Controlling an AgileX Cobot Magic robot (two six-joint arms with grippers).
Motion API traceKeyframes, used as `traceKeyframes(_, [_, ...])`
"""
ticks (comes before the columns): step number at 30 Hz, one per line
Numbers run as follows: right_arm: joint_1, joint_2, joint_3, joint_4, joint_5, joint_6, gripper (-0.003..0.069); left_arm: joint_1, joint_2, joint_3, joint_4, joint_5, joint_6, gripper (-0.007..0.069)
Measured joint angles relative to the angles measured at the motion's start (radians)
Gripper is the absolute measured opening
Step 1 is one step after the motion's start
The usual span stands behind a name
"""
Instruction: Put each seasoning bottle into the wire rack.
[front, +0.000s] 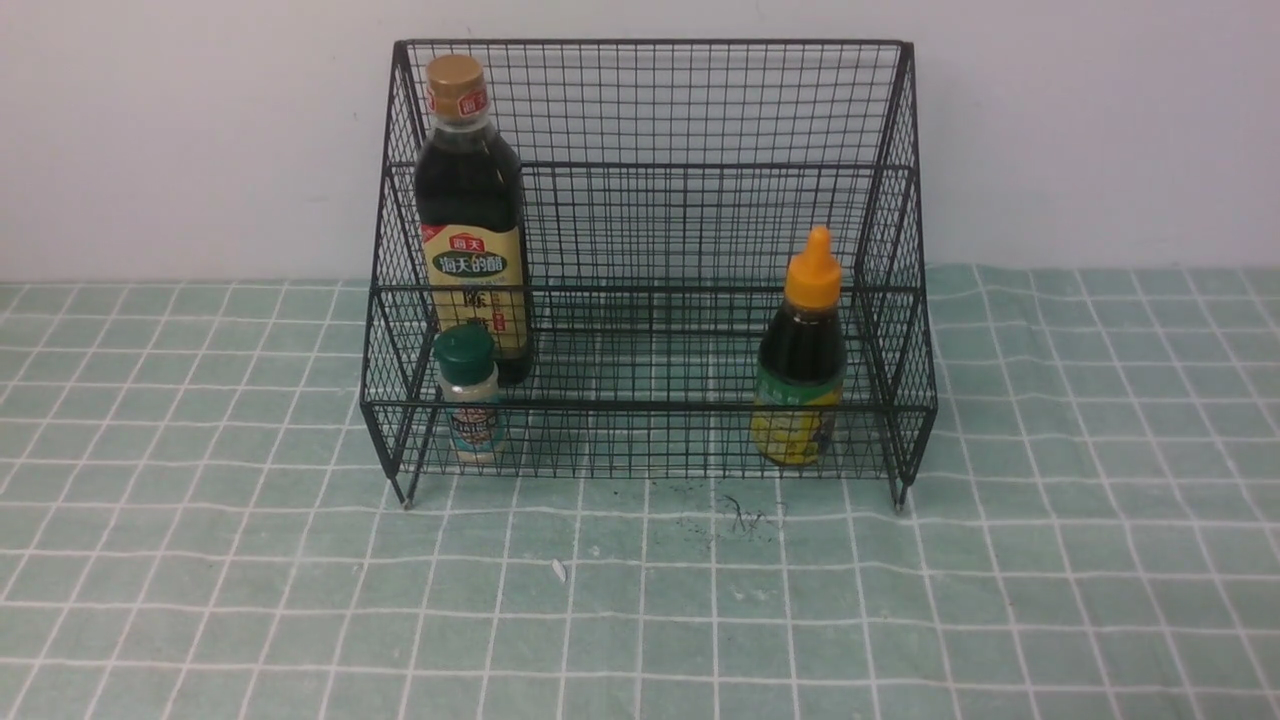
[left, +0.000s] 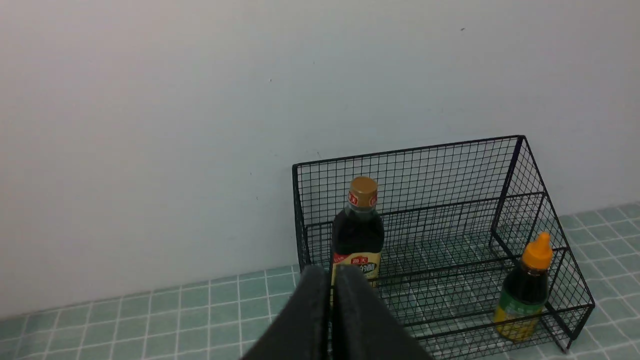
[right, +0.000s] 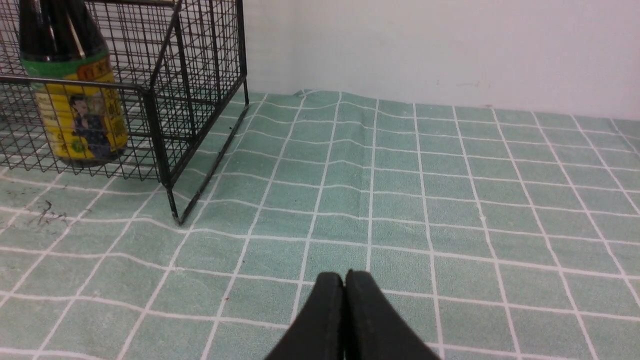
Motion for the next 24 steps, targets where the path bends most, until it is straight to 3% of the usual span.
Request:
traceKeyframes(8, [0.000,0.000,0.000,0.000,0.000,0.000,-0.0014,0.000,-0.539,0.702,-0.030,-0.581,-0.155,-0.0006])
traceKeyframes(15, [0.000,0.000,0.000,-0.001,0.000,0.000,-0.0013,0.000,-0.609,0.939,-0.089,-0.599,-0.193,-0.0006])
traceKeyframes(24, [0.000,0.000,0.000,-0.001,0.000,0.000,-0.0013,0.000,-0.609,0.958,-0.087,-0.562,-0.166,-0.0006])
